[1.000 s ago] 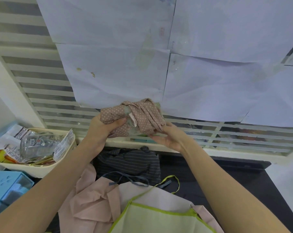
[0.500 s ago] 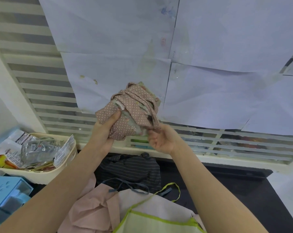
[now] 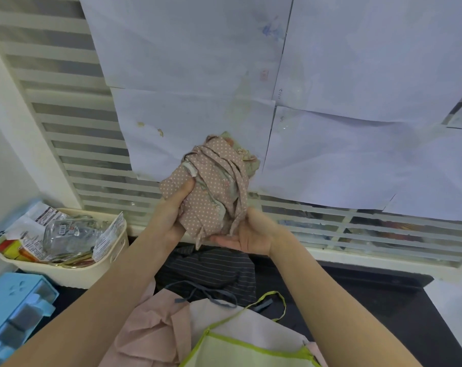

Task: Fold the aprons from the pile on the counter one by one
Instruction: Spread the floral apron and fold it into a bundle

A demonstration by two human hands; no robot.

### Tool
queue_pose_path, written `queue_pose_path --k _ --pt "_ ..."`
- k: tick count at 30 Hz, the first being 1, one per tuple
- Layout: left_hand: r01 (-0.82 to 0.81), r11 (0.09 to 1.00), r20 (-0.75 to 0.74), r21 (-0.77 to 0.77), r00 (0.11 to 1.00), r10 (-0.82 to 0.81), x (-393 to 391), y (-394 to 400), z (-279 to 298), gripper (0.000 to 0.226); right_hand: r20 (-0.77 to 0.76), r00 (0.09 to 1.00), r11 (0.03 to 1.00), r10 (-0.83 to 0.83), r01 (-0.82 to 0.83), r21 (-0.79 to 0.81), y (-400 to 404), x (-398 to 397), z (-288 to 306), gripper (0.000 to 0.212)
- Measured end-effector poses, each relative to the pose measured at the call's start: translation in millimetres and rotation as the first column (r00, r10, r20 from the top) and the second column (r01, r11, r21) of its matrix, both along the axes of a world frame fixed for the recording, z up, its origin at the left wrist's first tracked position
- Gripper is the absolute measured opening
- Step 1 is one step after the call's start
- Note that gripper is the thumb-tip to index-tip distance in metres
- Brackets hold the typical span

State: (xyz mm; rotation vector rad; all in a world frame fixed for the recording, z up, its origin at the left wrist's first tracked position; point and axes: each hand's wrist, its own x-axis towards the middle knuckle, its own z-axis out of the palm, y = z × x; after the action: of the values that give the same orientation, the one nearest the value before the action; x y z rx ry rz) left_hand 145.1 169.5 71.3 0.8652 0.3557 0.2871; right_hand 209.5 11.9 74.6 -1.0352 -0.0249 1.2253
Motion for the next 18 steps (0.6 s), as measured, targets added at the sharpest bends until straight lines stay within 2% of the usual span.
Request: queue_pose_path --k 3,5,6,7,8,10,11,12,14,15,17,18 --pt "-0.01 0.999 0.045 -0.031 0.999 0.012 -5.5 0.6 2.9 0.077 -0.039 0.986 0.979 -0.164 0.167 0.118 -1.5 6.3 8.3 0.03" --pt "0.067 0.996 0.081 -0.052 0.995 -0.063 -8.8 1.8 3.2 0.097 0.048 0.958 0.95 -0.283 0.274 0.149 -5.7 20.3 17.9 0.021" --pt "0.103 0.993 0.098 -0.06 0.99 -0.096 -11.0 -0.1 4.5 0.1 0.115 0.944 0.945 -0.309 0.291 0.15 -9.6 26.5 22.8 0.018" --pt "0.122 0.99 0.117 -0.073 0.987 -0.113 -13.1 -1.3 6.7 0.094 0.165 0.941 0.949 -0.296 0.269 0.165 -14.0 31.7 27.7 0.014" --pt "0.121 0.989 0.141 -0.09 0.984 -0.108 -14.3 -0.8 8.9 0.079 0.175 0.948 0.953 -0.265 0.23 0.2 -18.7 34.7 29.0 0.02" --pt "0.077 0.986 0.182 -0.147 0.982 -0.05 -15.1 -0.6 17.2 0.04 0.157 0.971 0.96 -0.179 0.138 0.242 -29.5 35.3 29.2 0.056" --pt "0.055 0.984 0.178 -0.171 0.984 -0.024 -14.0 1.3 19.9 0.038 0.171 0.973 0.963 -0.155 0.111 0.245 -34.3 35.6 25.6 0.063" --pt "0.047 0.981 0.173 -0.19 0.985 -0.014 -12.5 4.1 22.0 0.043 0.215 0.966 0.968 -0.145 0.093 0.235 -36.4 35.0 22.7 0.055" --pt "0.034 0.977 0.146 -0.211 0.989 -0.003 -11.3 6.8 21.7 0.051 0.344 0.92 0.978 -0.187 0.143 0.152 -34.3 31.5 21.3 0.019" --pt "0.04 0.979 0.138 -0.198 0.99 -0.012 -12.0 5.8 19.5 0.048 0.377 0.902 0.977 -0.212 0.183 0.11 -30.4 28.3 23.0 0.007" --pt "0.101 0.985 0.13 -0.143 0.988 -0.083 -14.4 -2.8 16.8 0.042 0.362 0.889 0.959 -0.282 0.265 0.095 -19.0 26.1 21.9 0.009" --pt "0.162 0.98 0.136 -0.115 0.98 -0.146 -15.6 -8.5 15.5 0.048 0.323 0.89 0.947 -0.321 0.302 0.108 -11.9 25.1 20.0 0.012"
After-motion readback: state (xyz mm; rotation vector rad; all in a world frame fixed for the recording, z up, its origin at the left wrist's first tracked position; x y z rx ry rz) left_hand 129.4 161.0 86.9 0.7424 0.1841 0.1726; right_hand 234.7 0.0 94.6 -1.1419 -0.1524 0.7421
